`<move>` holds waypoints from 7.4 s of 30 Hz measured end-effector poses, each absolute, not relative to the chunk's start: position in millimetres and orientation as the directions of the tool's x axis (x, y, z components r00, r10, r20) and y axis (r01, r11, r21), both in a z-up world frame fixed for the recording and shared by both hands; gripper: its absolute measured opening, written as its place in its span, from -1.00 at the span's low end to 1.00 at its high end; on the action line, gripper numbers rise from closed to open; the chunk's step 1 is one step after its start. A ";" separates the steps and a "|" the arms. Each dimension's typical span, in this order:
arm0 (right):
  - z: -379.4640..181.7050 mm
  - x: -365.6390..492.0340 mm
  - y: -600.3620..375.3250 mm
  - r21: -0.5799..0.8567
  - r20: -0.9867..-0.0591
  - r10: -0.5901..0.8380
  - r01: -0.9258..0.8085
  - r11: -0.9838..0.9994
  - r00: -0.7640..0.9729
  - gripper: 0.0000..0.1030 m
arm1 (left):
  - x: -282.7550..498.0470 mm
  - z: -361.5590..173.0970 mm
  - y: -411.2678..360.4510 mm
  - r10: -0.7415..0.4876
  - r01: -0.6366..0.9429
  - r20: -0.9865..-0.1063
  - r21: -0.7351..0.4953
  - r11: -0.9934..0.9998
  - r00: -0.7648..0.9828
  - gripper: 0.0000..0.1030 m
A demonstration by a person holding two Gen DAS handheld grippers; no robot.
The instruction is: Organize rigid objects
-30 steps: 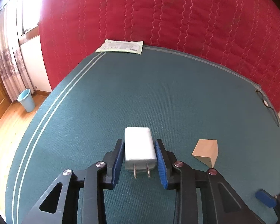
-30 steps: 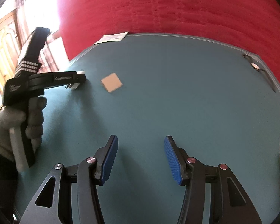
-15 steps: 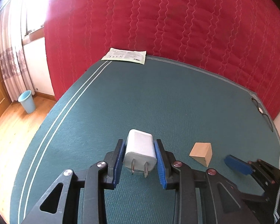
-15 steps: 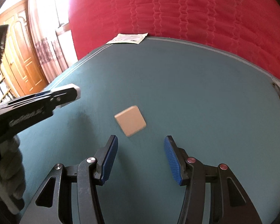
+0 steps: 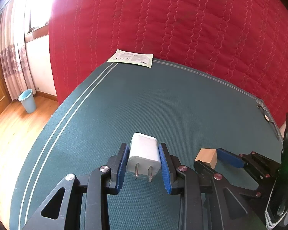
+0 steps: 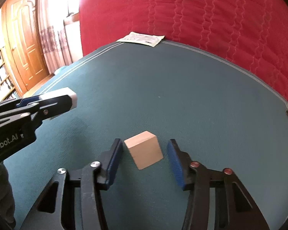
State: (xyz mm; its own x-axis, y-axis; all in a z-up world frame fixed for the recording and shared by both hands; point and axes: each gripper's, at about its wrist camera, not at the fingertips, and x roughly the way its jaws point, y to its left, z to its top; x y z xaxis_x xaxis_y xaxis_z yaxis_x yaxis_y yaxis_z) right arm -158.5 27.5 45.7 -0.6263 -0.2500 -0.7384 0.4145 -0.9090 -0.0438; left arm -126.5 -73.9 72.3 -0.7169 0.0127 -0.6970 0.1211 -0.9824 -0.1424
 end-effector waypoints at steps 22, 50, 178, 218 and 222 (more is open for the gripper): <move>48.1 -112.3 60.1 0.037 -0.720 -0.265 0.346 -0.937 -0.642 -0.26 | -118.7 69.5 -65.9 0.088 0.046 -0.693 -0.171 -0.984 -0.716 -0.35; 65.4 -18.3 156.7 0.199 -0.652 -0.230 0.129 -0.971 -0.723 -0.26 | -97.0 63.7 -5.5 0.180 -0.162 -0.691 -0.092 -0.983 -0.700 -0.35; 63.9 130.4 404.3 0.234 -0.541 0.306 -0.490 -0.840 -0.783 0.13 | -52.4 62.7 313.6 0.423 -0.591 -0.692 0.005 -0.807 -0.584 0.72; 56.0 135.0 367.5 0.150 -0.643 0.297 -0.496 -0.855 -0.706 0.65 | -16.5 81.5 260.7 0.297 -0.481 -0.623 0.147 -0.864 -0.724 0.99; 59.8 133.1 362.7 0.118 -0.646 0.316 -0.500 -0.858 -0.695 0.68 | -14.3 84.3 255.4 0.307 -0.481 -0.615 0.135 -0.867 -0.726 0.99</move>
